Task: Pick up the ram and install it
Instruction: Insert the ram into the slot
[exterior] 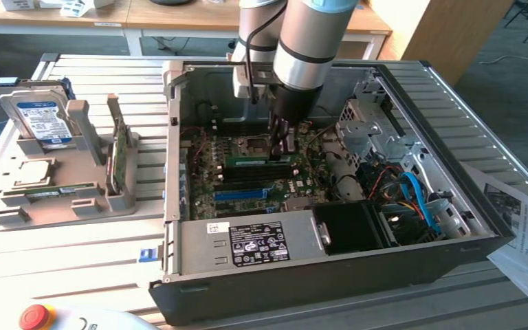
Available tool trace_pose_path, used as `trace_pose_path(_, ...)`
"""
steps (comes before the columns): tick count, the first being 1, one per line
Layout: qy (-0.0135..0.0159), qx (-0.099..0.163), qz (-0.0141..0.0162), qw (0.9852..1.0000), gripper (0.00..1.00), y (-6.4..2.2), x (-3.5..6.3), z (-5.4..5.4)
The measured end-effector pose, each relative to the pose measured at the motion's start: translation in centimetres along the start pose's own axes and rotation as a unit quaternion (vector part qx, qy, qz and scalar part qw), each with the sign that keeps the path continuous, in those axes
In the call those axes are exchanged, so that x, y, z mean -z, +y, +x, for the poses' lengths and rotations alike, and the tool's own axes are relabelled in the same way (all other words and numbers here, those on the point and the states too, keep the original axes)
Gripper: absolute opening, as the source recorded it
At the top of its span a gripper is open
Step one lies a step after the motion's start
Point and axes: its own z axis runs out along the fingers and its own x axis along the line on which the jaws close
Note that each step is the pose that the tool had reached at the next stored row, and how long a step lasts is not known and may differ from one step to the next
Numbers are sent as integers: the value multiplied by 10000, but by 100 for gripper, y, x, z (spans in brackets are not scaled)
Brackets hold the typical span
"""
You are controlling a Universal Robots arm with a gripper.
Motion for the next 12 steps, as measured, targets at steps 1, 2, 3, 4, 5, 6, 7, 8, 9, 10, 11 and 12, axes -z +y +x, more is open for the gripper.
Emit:
trace_pose_path(1,0,0,0,10000,12,0,-7,1)
trace_pose_path(2,0,0,0,10000,12,-1,-14,2)
trace_pose_path(3,0,0,0,10000,12,-1,-21,3)
trace_pose_path(4,0,0,-1,10000,12,-1,-25,4)
trace_pose_path(5,1,0,-1,10000,12,-1,-27,4)
trace_pose_path(6,2,0,-1,10000,12,-1,-27,4)
trace_pose_path(7,2,0,-1,10000,12,-1,-28,4)
trace_pose_path(8,1,0,0,10000,12,-2,-28,4)
trace_pose_path(9,0,0,0,10000,12,-2,-29,4)
trace_pose_path(10,0,0,0,10000,12,-2,-29,4)
trace_pose_path(11,0,0,0,10000,12,-2,-29,4)
trace_pose_path(12,-2,1,0,10000,12,-3,-31,8)
